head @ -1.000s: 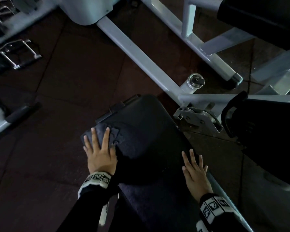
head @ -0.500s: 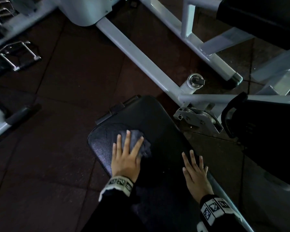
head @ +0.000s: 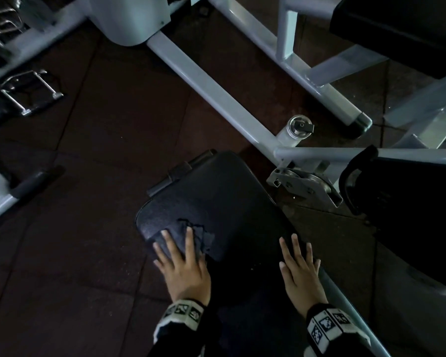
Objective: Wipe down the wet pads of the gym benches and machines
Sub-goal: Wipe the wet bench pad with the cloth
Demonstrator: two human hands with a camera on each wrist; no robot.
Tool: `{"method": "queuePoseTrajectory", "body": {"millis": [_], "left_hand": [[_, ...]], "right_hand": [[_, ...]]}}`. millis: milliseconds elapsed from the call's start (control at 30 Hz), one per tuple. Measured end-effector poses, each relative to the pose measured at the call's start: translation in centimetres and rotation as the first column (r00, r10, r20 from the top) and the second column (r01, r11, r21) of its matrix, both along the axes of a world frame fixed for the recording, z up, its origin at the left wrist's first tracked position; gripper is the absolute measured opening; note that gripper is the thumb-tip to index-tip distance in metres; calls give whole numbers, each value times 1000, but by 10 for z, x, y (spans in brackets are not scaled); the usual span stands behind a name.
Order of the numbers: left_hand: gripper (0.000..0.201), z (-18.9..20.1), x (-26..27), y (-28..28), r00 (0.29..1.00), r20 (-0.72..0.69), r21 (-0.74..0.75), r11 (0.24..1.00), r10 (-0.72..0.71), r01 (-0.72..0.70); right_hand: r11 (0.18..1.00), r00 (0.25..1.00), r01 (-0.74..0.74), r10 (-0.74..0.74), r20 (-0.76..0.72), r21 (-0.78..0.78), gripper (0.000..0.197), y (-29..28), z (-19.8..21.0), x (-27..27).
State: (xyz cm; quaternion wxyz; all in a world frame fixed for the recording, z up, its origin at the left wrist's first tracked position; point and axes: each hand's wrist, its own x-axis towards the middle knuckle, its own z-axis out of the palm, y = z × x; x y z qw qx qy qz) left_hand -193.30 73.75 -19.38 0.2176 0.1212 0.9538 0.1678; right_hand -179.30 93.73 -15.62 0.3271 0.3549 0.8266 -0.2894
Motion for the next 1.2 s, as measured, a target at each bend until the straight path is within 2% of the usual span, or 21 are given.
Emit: {"method": "queuePoseTrajectory", "body": {"millis": [133, 267, 367, 467, 567, 633, 733, 867, 967, 1100, 1200], "left_hand": [[65, 10, -2, 39, 967, 21, 4, 967, -253, 253], [59, 21, -26, 57, 953, 7, 59, 951, -303, 302], [56, 24, -53, 40, 968, -24, 77, 965, -249, 250], [57, 19, -78, 3, 990, 23, -5, 990, -138, 139], [58, 14, -96, -32, 993, 113, -30, 999, -22, 25], [53, 13, -103, -44, 984, 174, 35, 999, -24, 19], [60, 13, -106, -50, 977, 207, 161, 987, -57, 23], [59, 13, -107, -50, 972, 233, 193, 981, -28, -18], [58, 15, -107, -48, 972, 236, 209, 977, -14, -37], [57, 14, -107, -50, 971, 240, 245, 968, -11, -49], [65, 16, -108, -52, 968, 251, 306, 950, -13, -67]], "right_hand": [[998, 999, 37, -36, -10, 45, 53, -8, 3, -7], [991, 998, 61, -58, -24, 120, 64, -33, 6, -33], [998, 989, -15, 24, -148, 61, 76, -63, 7, -71], [995, 966, -81, 93, -242, 59, 85, -91, -1, -111], [991, 957, -63, 95, -275, 122, 81, -102, -11, -139], [981, 940, -98, 147, -308, 168, 70, -103, -17, -144], [957, 902, -189, 258, -347, 221, 62, -103, -18, -137], [909, 844, -327, 404, -352, 259, 64, -100, -18, -107], [876, 811, -384, 471, -348, 290, 59, -100, -19, -102], [835, 747, -444, 545, -381, 324, 54, -103, -24, -133], [792, 677, -498, 610, -411, 354, 54, -94, -26, -172]]}}
